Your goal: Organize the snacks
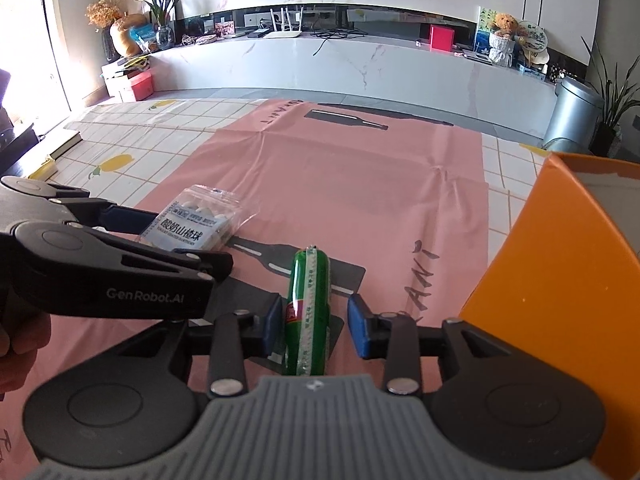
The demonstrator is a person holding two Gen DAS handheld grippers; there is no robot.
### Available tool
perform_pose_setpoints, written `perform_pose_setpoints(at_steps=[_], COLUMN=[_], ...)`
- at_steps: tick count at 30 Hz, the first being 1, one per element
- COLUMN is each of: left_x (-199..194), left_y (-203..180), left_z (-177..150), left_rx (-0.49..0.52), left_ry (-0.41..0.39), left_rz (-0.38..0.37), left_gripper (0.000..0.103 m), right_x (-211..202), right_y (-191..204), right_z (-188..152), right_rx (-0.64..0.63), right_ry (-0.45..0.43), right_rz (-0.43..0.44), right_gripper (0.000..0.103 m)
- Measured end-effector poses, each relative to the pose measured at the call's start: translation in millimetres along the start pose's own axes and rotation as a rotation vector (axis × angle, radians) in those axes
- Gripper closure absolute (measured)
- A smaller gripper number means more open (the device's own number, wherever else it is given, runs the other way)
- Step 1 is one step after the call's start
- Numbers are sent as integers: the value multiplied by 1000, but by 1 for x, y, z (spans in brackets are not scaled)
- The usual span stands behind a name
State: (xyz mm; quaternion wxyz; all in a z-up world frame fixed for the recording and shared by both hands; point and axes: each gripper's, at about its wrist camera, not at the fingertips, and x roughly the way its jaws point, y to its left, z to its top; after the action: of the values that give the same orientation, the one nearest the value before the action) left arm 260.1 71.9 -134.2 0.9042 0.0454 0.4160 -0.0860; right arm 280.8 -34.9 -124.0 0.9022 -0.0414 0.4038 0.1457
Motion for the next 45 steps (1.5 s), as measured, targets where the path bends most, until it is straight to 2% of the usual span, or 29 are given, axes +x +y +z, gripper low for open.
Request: perform_pose_setpoints(at_steps=[3,5,6,14,19,26,32,38,45], left_x=[-1,-2,-3,-29,-59,-104,-134,-144,-121], left_y=[0,1,1,-1,-8,-39,-83,-142,-217], left_z=[0,-1,-1,3,10,29,51,71,87], left_rx=[-4,-7,-8,-45,-69,-40,11,112,238], left_ry=[3,3,4,3,-15,-70,-103,-79,-9], left_rz=[-6,-7,-5,-16,-53,-119,-237,-357,-426], left_gripper=[34,36,36,37,37,37,37,37,37], right_x=[0,0,0,-17,-49,-108,-168,-210,-241], right_y=[2,3,4,2,-4,-28,-71,-126,-183], right_z=[-1,-1,0,5,12,19,11,-4,-26], right_rx=[-5,-8,-9,26,82,176,240,287,320], right_ry=[-6,-7,-7,-15,-35,-55,-59,11,79], right_rz=[-3,-1,0,14,41,47,42,-7,-152], right_gripper=[70,76,82,83,83,83,83,83,83])
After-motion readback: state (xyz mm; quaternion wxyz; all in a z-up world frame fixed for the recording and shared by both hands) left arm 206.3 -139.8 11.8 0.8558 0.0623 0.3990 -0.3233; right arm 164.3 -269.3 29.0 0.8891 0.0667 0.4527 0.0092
